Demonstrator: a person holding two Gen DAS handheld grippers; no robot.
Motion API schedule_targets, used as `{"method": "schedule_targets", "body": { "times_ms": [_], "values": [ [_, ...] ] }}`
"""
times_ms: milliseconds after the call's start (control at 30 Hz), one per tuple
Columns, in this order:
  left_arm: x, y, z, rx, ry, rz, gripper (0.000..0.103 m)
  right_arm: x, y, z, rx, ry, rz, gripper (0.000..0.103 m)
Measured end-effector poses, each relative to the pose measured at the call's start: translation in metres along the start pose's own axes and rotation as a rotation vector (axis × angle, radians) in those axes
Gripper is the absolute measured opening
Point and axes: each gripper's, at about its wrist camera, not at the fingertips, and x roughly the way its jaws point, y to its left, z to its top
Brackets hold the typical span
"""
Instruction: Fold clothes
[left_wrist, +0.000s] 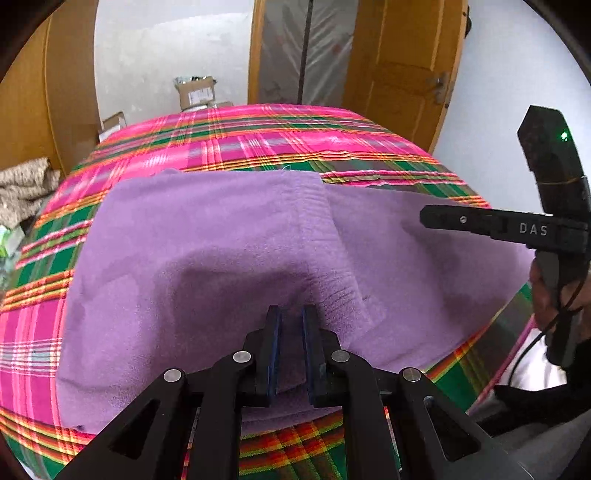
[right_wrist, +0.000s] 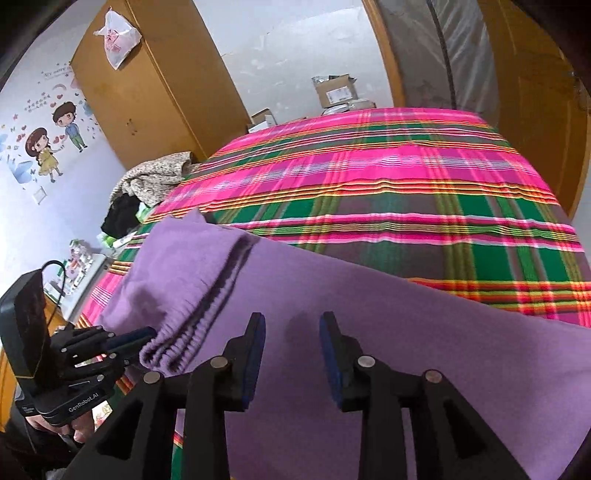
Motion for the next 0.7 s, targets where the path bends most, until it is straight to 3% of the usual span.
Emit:
{"method": "schedule_targets", "body": {
  "times_ms": [367,700],
  "values": [
    [-0.009,0.002,0.009,-0.058,0.01,0.013,0.012,-0.018,-0.012,-0.013,0.009,-0.02,-0.061,0.031],
    [-0.006,-0.006,0.026,-0.044,-0.008,0.03,0.017,-0.02,-0.021,-0.015,0.028,-0.024,-0.046,0.031]
  ]
}}
